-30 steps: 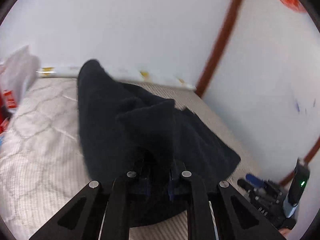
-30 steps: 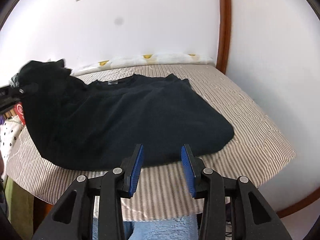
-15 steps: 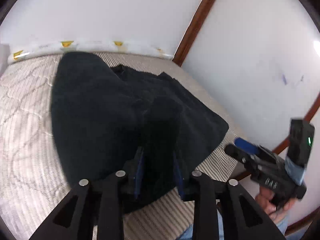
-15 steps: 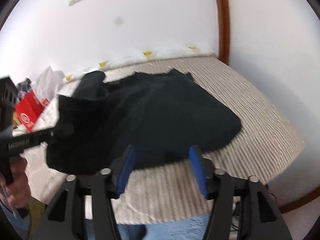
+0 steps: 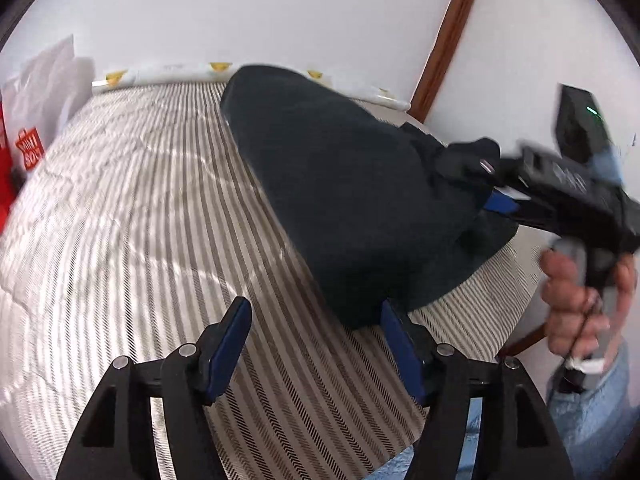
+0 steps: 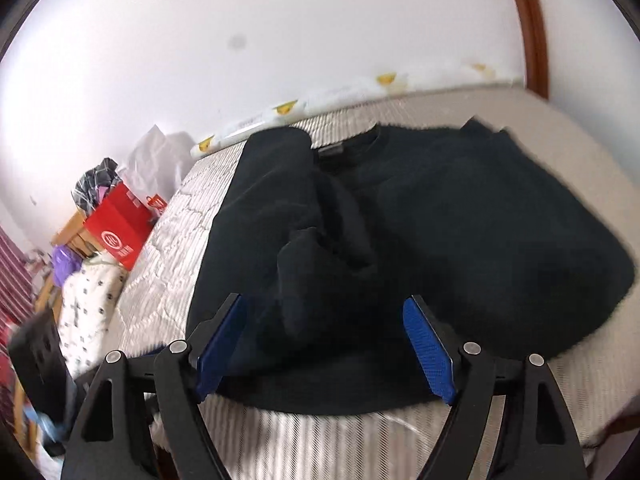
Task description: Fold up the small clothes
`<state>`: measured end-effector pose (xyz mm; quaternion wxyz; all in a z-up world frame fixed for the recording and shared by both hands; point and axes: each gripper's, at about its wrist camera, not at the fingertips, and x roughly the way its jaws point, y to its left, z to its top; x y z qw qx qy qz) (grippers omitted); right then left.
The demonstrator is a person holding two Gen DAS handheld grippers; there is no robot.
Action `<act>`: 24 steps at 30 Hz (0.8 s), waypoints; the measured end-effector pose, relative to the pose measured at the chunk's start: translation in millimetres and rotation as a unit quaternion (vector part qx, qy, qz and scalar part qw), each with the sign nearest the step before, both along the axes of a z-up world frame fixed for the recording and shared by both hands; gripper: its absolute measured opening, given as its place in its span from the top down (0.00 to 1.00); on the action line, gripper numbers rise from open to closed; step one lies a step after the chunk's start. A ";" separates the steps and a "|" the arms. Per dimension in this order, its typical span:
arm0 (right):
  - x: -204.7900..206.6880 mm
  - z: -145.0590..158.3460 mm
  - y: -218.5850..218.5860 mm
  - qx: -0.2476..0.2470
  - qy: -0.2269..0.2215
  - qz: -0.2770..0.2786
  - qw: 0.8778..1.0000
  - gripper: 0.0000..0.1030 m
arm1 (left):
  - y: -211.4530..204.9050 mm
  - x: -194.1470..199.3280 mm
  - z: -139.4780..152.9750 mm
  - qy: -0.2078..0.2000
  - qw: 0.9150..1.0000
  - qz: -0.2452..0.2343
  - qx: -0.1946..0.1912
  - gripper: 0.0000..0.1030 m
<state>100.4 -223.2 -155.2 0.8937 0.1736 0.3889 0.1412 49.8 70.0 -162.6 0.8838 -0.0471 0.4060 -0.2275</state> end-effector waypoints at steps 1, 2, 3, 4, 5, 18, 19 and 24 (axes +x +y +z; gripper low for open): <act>6.5 -3.6 1.6 0.012 0.004 0.000 1.000 0.22 | -1.0 0.9 -3.0 0.002 1.000 -0.002 -0.003 0.37; 17.4 -9.7 4.6 0.028 0.011 0.004 1.000 0.22 | -4.1 3.5 -6.2 0.005 1.000 -0.004 -0.004 0.37; 23.2 -12.9 8.1 0.033 0.016 0.005 0.999 0.23 | -7.9 6.5 -8.0 0.004 1.000 -0.007 -0.003 0.37; 34.6 -18.2 12.7 0.037 0.024 0.006 0.999 0.26 | -10.6 8.1 -7.6 -0.001 1.000 -0.008 -0.002 0.36; 40.8 -20.3 15.1 0.041 0.024 0.008 0.999 0.30 | -13.8 10.4 -7.4 -0.003 1.000 -0.010 -0.001 0.36; 36.6 36.9 -26.6 -0.045 -0.098 -0.007 0.994 0.89 | -73.7 22.0 1.3 -0.023 0.999 -0.028 0.041 0.34; 36.2 40.6 -39.7 -0.049 -0.103 -0.019 0.993 0.89 | -80.5 22.7 2.4 -0.026 0.998 -0.031 0.045 0.34; 34.9 44.1 -100.3 -0.067 -0.105 -0.073 0.990 0.89 | -116.7 31.7 5.3 -0.019 0.997 -0.059 0.041 0.34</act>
